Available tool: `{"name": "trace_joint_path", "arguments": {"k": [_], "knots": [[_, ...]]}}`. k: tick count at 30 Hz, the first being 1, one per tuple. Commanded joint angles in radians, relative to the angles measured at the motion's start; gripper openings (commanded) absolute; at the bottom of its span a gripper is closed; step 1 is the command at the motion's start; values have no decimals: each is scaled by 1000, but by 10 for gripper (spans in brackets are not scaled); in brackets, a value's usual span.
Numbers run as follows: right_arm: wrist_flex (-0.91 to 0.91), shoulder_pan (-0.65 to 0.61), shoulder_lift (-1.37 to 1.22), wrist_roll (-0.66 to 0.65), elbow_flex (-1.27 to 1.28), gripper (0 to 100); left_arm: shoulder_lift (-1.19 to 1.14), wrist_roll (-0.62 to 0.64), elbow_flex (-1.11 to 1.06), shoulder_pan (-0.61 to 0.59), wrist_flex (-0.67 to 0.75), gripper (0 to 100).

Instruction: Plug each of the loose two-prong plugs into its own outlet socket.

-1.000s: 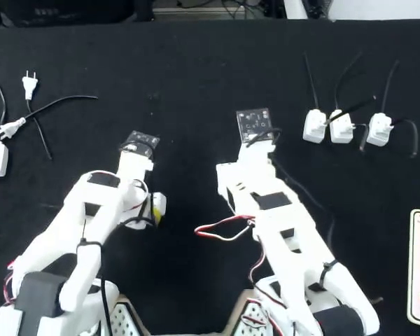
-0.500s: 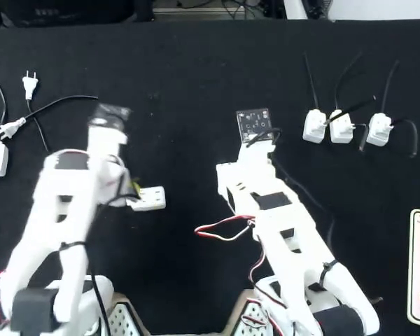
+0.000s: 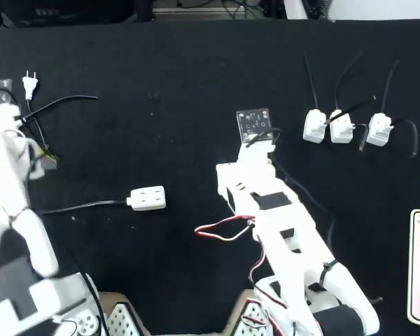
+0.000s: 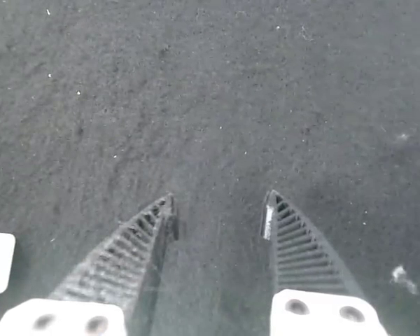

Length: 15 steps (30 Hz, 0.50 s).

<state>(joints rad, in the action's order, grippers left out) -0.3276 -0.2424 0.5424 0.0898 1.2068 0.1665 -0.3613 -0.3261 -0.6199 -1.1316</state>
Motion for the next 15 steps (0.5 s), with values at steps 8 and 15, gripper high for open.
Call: {"name": "trace_joint_path", "arguments": {"k": [8, 15], "knots": [[18, -17, 30, 5, -41, 188, -457, -66, 605, -8, 78, 271], [20, -17, 30, 5, -41, 188, -802, -232, 911, -10, 77, 271]]}}
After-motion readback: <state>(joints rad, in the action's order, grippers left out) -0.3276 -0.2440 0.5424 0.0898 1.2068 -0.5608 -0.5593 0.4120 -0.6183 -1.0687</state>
